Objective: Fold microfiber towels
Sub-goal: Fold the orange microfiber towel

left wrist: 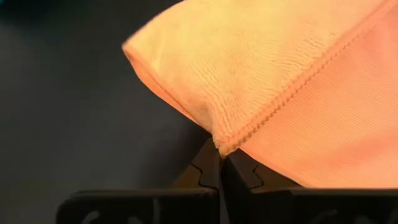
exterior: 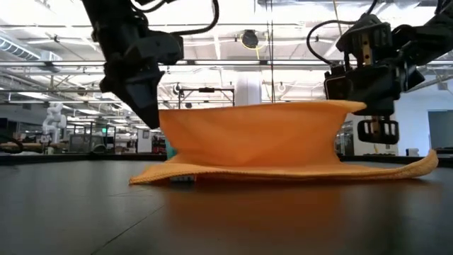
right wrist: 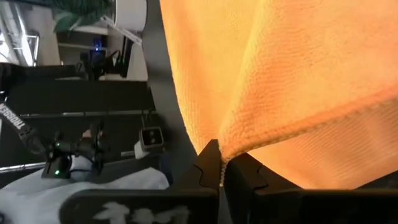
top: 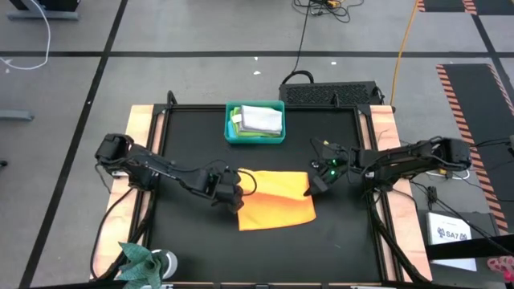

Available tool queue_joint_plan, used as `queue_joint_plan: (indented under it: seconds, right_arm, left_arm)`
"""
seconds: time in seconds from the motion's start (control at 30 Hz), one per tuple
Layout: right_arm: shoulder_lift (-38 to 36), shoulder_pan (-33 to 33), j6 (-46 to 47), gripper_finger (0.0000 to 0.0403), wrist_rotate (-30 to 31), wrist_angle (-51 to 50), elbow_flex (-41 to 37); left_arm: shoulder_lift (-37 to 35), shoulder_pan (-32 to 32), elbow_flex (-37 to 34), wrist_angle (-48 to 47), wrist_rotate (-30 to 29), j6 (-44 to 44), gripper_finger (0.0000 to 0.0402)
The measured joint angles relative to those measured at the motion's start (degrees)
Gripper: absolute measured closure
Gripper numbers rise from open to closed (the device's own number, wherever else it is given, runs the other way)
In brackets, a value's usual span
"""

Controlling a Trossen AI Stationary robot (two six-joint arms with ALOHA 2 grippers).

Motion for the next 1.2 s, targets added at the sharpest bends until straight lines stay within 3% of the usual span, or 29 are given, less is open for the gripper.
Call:
queue_joint_plan:
  seconds: [0.4, 0.73, 0.9, 1.2]
  right_arm:
    - [0.0, 10.6, 5.5, 0.0403, 0.7, 0.0, 0.0]
    - [0.0, 18.5, 8.8, 0.0403, 5.7, -0.7, 0.0]
    - [0.0, 19.9, 7.5, 0.0403, 10.7, -1.0, 0.0]
    - [0.0, 19.8, 3.9, 0.0403, 12.6, -9.0, 0.0]
  left_arm:
    - [0.0, -6.5, 0.0, 0.9, 1.3, -11.1, 0.04]
    - [0.0, -11.4, 0.0, 5.4, 1.4, -16.3, 0.04]
    - [1.6, -12.9, 0.0, 5.2, 1.3, -18.0, 0.04]
    - [10.3, -13.1, 0.0, 11.9, 3.7, -18.4, 0.04]
